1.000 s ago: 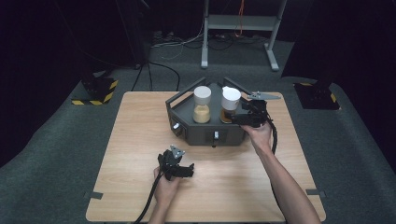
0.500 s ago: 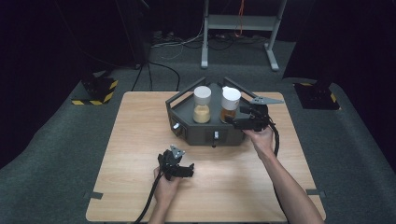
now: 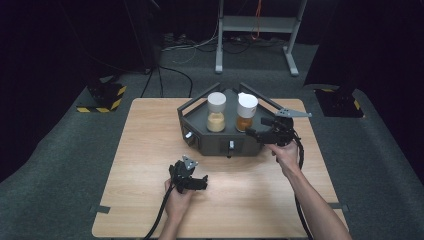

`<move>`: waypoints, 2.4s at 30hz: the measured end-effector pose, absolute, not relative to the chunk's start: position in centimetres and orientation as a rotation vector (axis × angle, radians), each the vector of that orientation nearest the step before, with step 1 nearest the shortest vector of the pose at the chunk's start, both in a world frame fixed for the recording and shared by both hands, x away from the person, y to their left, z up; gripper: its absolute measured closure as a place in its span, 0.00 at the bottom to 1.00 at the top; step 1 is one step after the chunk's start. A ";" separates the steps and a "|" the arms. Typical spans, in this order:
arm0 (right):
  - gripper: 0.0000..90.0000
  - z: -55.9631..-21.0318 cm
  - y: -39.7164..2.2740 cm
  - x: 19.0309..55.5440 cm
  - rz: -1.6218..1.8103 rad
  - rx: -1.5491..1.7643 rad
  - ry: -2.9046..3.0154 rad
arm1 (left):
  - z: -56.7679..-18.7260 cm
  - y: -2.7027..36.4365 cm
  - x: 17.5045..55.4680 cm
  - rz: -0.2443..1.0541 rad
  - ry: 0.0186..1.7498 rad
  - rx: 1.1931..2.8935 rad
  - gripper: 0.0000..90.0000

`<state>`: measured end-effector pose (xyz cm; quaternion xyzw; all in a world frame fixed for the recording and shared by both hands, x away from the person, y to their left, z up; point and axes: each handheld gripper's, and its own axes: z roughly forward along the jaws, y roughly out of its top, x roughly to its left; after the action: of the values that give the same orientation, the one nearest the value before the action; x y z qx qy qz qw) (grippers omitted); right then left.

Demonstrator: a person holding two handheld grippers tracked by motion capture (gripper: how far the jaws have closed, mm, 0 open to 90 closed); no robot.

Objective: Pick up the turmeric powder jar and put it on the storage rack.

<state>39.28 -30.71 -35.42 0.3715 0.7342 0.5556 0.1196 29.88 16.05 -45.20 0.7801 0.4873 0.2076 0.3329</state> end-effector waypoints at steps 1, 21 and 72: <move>0.09 -35.7 -30.8 39.2 1.630 1.081 2.141 | -45.2 16.0 29.9 0.542 1.273 2.037 0.03; 0.08 -37.0 -32.4 37.6 1.613 1.117 2.114 | -45.2 16.0 29.9 0.543 1.273 2.037 0.03; 0.08 -42.1 -32.2 35.3 1.406 1.154 2.224 | -45.2 16.0 29.9 0.544 1.274 2.037 0.03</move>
<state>35.28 -32.17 -42.10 0.3981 0.7672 0.4848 0.1339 29.86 16.03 -45.21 0.7798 0.4876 0.2081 0.3328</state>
